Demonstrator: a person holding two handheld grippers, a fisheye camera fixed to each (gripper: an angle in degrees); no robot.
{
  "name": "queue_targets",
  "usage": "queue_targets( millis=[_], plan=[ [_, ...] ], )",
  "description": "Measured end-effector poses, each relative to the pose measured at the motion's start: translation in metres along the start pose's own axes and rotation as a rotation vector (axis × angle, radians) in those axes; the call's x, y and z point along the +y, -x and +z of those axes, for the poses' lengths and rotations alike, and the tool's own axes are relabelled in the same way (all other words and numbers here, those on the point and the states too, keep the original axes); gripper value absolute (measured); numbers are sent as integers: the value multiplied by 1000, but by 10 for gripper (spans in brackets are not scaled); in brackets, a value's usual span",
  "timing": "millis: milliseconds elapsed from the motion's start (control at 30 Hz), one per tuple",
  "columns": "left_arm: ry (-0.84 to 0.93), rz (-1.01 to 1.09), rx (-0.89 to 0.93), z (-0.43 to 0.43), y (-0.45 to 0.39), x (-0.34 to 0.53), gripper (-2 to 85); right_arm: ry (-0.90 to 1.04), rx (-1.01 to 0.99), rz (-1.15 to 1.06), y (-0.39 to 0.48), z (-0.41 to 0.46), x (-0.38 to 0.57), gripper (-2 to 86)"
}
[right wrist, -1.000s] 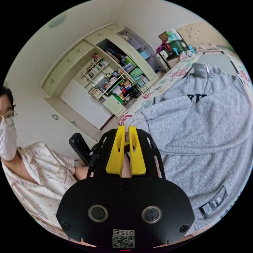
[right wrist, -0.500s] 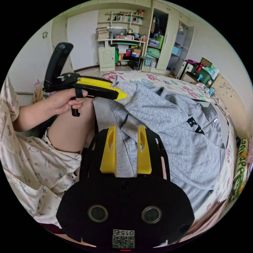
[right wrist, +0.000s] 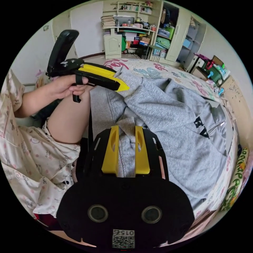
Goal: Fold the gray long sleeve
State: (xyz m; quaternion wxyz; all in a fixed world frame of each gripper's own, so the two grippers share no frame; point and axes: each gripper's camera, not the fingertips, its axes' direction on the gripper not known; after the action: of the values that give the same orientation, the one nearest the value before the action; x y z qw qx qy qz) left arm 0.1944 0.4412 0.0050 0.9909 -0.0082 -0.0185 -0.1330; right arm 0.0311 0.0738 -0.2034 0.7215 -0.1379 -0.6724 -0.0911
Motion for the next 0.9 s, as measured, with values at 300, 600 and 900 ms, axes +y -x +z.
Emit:
queue_targets(
  millis=[300,600,900],
  plan=[
    [3,-43,20,21,1,3,51,21,-9,-47,-8,-11,-14,102],
    [10,-27,25,35,-8,-2,52,1,47,-99,-2,-36,-32,51],
    [6,258,-150,24,34,-109,39,-291,-144,546,-216,-197,28,22]
  ],
)
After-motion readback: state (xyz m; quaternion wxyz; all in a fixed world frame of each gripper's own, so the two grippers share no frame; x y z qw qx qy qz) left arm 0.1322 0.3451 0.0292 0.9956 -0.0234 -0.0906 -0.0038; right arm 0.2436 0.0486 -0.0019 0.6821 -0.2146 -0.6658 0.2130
